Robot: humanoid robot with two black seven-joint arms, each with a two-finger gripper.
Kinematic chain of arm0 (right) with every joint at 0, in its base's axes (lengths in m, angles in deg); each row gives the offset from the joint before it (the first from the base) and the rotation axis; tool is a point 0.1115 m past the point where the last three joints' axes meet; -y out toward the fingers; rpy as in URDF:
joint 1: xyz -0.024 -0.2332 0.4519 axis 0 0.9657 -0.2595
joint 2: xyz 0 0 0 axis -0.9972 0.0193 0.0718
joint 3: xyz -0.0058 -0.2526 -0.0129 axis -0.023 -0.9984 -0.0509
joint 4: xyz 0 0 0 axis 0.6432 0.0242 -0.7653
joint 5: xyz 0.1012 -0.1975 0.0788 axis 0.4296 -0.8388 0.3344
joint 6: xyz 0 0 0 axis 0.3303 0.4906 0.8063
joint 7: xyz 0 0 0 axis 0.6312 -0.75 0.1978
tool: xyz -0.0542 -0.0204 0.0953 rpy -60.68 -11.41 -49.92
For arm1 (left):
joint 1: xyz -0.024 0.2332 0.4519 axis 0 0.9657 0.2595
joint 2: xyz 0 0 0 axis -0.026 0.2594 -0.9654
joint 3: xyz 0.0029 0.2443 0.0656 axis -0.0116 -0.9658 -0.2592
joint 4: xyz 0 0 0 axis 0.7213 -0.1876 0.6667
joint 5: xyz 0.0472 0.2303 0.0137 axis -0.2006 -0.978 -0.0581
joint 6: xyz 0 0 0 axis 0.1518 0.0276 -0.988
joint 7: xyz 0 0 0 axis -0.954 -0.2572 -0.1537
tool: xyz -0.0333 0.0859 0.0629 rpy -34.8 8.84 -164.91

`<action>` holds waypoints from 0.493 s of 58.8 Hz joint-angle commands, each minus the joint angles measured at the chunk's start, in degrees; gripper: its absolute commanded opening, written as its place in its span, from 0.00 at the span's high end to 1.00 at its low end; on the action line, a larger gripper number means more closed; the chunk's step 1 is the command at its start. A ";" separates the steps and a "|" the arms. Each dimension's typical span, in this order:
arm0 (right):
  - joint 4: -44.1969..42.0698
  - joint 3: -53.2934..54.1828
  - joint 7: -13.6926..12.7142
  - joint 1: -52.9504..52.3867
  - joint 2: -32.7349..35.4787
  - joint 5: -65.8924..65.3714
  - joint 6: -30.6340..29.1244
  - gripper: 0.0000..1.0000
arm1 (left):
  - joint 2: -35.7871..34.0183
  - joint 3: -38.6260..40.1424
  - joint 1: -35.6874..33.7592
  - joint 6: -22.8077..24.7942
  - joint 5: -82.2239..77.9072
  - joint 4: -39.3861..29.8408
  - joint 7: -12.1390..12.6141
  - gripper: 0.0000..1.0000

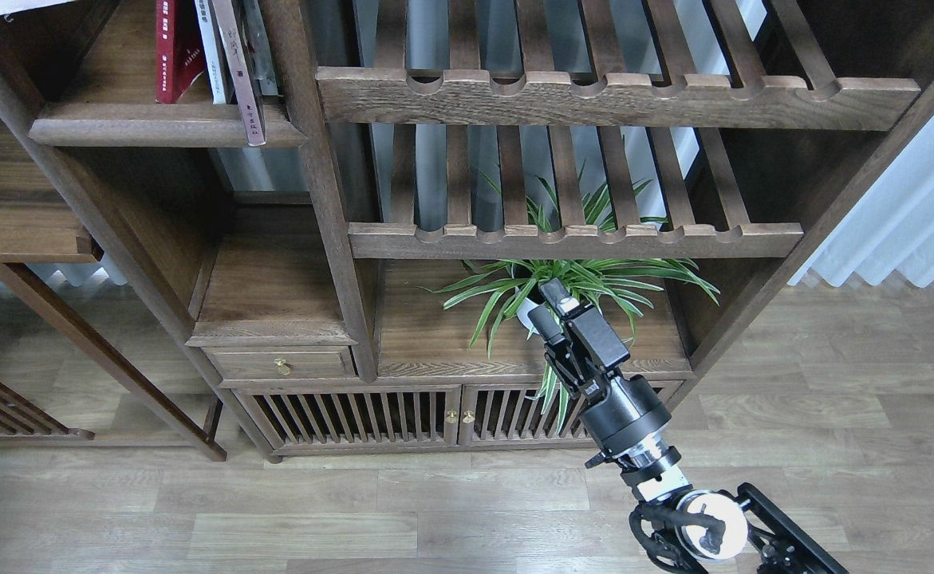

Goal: Organize books on shelf

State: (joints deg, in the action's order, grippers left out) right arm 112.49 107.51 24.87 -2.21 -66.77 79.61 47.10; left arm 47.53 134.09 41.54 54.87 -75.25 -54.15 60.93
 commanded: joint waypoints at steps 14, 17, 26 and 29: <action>0.35 0.00 -0.07 0.14 -0.47 0.00 0.00 0.17 | 1.20 -4.86 -5.94 -0.01 -1.20 5.52 -0.44 0.99; 0.43 0.00 -0.07 0.23 -0.47 0.00 0.00 0.17 | 1.81 -5.39 -6.20 -0.01 -1.29 6.13 -0.61 0.99; 0.61 0.00 -0.07 0.41 -0.56 0.00 0.00 0.17 | 3.14 -7.41 -9.19 -0.01 -2.70 8.59 -0.61 0.99; 0.61 0.00 -0.07 0.49 -0.56 0.00 0.00 0.17 | 3.22 -8.03 -9.98 -0.01 -2.70 9.56 -0.61 0.99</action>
State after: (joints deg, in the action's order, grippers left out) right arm 113.05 107.51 24.79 -1.83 -67.32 79.62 47.10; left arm 50.44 127.45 33.42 54.85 -77.46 -46.48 60.32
